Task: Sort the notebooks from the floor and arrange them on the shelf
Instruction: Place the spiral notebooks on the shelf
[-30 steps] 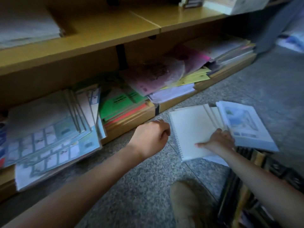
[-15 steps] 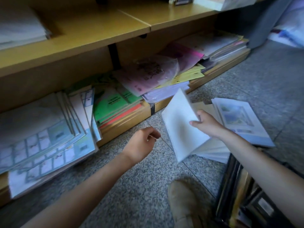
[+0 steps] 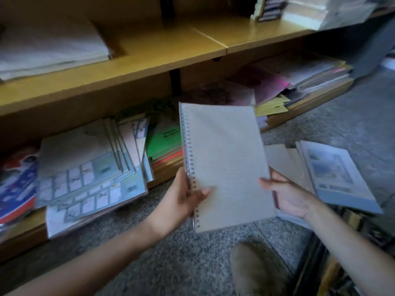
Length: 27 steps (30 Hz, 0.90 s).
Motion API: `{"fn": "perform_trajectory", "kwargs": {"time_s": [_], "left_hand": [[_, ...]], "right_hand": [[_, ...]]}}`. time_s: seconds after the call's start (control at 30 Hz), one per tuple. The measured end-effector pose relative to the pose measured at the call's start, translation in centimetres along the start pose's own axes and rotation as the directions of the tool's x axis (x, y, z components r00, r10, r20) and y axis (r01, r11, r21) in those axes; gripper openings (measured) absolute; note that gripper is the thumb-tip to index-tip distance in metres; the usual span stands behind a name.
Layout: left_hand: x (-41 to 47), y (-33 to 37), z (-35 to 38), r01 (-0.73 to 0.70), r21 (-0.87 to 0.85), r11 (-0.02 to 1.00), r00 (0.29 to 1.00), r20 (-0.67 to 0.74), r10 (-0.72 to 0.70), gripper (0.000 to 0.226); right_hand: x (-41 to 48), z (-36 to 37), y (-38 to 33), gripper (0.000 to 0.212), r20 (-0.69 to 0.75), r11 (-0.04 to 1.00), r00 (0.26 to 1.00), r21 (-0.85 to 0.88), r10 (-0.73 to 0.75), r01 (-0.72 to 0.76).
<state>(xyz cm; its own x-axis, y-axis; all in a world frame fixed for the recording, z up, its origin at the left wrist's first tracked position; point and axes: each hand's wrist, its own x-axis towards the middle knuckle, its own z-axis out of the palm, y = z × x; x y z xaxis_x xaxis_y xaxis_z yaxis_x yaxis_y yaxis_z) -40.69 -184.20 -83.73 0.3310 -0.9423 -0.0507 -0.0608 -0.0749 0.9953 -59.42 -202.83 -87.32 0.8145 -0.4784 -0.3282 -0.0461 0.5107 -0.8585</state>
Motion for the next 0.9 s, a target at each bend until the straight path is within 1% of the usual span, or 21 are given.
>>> {"fn": "perform_trajectory", "kwargs": {"time_s": [0.07, 0.13, 0.2, 0.27, 0.3, 0.33, 0.43, 0.5, 0.53, 0.63, 0.7, 0.8, 0.83, 0.9], "left_hand": [[-0.6, 1.5, -0.4, -0.099, -0.002, 0.995, 0.995, 0.017, 0.099, 0.046], [-0.9, 2.9, -0.9, -0.184, 0.033, 0.982, 0.983, 0.009, 0.184, 0.046], [-1.2, 4.9, -1.7, -0.260, 0.061, 0.964, 0.965, -0.017, 0.261, 0.040], [-1.7, 7.3, -3.2, -0.302, 0.065, 0.951, 0.948, -0.087, 0.307, 0.033], [-1.9, 8.4, -4.1, -0.315, 0.070, 0.946, 0.937, -0.135, 0.322, 0.032], [-2.3, 9.7, -5.0, -0.333, 0.085, 0.939, 0.921, -0.184, 0.343, 0.033], [-3.2, 12.6, -7.6, -0.386, 0.109, 0.916, 0.845, -0.357, 0.399, 0.028], [-3.5, 13.8, -9.4, -0.387, 0.085, 0.918, 0.797, -0.471, 0.379, 0.022], [-3.5, 14.3, -10.4, -0.378, 0.064, 0.924, 0.778, -0.518, 0.354, 0.021], [-3.1, 15.5, -13.8, -0.321, 0.073, 0.944, 0.743, -0.599, 0.299, 0.020], [-2.6, 16.2, -15.7, -0.257, 0.088, 0.963, 0.726, -0.640, 0.252, 0.018], [-1.9, 16.4, -18.3, -0.144, 0.089, 0.986, 0.704, -0.691, 0.165, 0.009], [-1.7, 16.5, -19.0, -0.098, 0.077, 0.992, 0.697, -0.706, 0.123, 0.013], [-1.5, 16.3, -20.5, -0.003, 0.040, 0.999, 0.686, -0.727, 0.031, 0.032]], "right_hand": [[-0.1, 0.9, -0.3, 0.092, 0.005, 0.999, 1.000, 0.034, -0.025, 0.024], [0.1, 2.1, -1.3, 0.089, 0.021, 0.997, 0.997, 0.034, -0.074, 0.073], [0.6, 3.6, -3.0, 0.085, 0.038, 0.991, 0.991, 0.040, -0.131, 0.130], [1.3, 5.3, -5.0, 0.080, 0.080, 0.984, 0.981, 0.029, -0.177, 0.175], [1.6, 6.4, -6.0, 0.078, 0.113, 0.980, 0.974, -0.009, -0.195, 0.198], [1.9, 7.4, -7.0, 0.076, 0.155, 0.973, 0.966, -0.069, -0.206, 0.218], [2.3, 10.8, -9.6, 0.072, 0.292, 0.929, 0.934, -0.241, -0.207, 0.281], [2.6, 12.9, -10.7, 0.069, 0.388, 0.890, 0.899, -0.307, -0.205, 0.336], [2.8, 14.1, -11.1, 0.070, 0.432, 0.869, 0.878, -0.331, -0.206, 0.367], [4.0, 17.8, -11.7, 0.074, 0.508, 0.803, 0.833, -0.391, -0.220, 0.450], [5.1, 19.9, -12.1, 0.071, 0.517, 0.762, 0.816, -0.412, -0.257, 0.501], [6.6, 22.1, -12.8, 0.060, 0.476, 0.761, 0.829, -0.408, -0.294, 0.505], [6.9, 22.8, -12.8, 0.057, 0.464, 0.764, 0.836, -0.412, -0.293, 0.497], [7.4, 23.8, -12.8, 0.050, 0.452, 0.765, 0.844, -0.421, -0.289, 0.488]]}}
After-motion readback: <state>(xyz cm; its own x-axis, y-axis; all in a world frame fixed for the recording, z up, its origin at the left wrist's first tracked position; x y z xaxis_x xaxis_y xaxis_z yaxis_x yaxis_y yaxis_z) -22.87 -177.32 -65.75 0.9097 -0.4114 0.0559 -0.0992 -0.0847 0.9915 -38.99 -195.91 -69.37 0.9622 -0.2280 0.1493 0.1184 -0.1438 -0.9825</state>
